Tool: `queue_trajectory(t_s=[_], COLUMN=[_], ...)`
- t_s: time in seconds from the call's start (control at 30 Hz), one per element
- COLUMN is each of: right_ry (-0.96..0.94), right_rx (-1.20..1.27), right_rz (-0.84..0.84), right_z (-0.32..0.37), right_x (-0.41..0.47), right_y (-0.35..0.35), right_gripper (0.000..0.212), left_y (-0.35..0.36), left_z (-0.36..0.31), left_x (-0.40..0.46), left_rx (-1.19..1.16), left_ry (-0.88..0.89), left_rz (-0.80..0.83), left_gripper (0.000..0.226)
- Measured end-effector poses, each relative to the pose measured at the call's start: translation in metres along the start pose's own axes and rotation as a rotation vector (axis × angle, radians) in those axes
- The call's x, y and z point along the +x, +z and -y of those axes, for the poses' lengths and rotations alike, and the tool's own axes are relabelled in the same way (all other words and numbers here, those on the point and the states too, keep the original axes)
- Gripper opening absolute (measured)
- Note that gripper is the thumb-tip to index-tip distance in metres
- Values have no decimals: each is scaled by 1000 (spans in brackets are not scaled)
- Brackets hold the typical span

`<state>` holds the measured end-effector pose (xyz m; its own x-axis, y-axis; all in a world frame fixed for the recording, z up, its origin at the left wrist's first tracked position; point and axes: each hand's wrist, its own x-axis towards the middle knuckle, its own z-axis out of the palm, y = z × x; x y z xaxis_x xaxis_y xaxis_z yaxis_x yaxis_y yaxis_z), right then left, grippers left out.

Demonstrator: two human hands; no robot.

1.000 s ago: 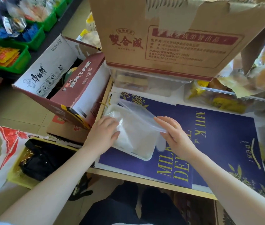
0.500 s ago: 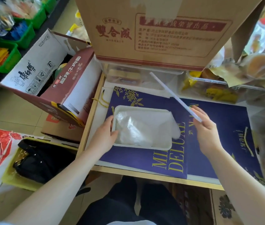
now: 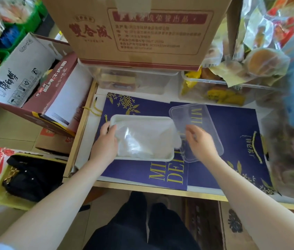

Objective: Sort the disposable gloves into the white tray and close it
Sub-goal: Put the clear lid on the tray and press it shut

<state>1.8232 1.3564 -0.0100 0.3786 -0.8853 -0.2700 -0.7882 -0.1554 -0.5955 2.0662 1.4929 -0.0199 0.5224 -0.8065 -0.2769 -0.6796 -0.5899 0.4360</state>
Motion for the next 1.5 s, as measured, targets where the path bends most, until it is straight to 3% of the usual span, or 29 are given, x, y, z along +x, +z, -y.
queue_trajectory(t_s=[0.07,0.13,0.27,0.33,0.5,0.67,0.87,1.0,1.1,1.17,1.3,1.5], right_ry=[57,101,-123,-266,-256,-219,-182,-96,-8,129,505,625], right_rx=[115,135,-302,-447,-635,-766,-797,-438,-78,-139,-305,-339], right_rz=[109,89,-169,-213,57,49,108,51,-201,-291,-66,-38], right_z=[26,40,45,43,53,59,55,52,34,10,-30,-33], right_x=[9,11,7,6,4,5,10,10,11,14,16,22], right_y=[13,21,29,36,44,53,46,37,22,10,3,6], right_gripper=[35,42,23,14,18,13,24,27,39,45,82,110], left_y=[1,2,3,2,6,5,1,4,15,19,24,28], left_z=[-1,-1,-4,-7,-7,0,-13,-24,-31,-31,-26,-27], left_x=[-3,-5,-9,-11,-13,-8,-4,3,6,7,9,5], left_rx=[10,33,94,122,138,286,231,421,511,486,535,590], left_ry=[7,12,22,27,60,303,509,520,429,430,484,527], left_rz=[10,28,32,52,94,-44,50,133,229,218,134,89], left_gripper=[46,45,41,41,45,41,46,47,46,47,47,49])
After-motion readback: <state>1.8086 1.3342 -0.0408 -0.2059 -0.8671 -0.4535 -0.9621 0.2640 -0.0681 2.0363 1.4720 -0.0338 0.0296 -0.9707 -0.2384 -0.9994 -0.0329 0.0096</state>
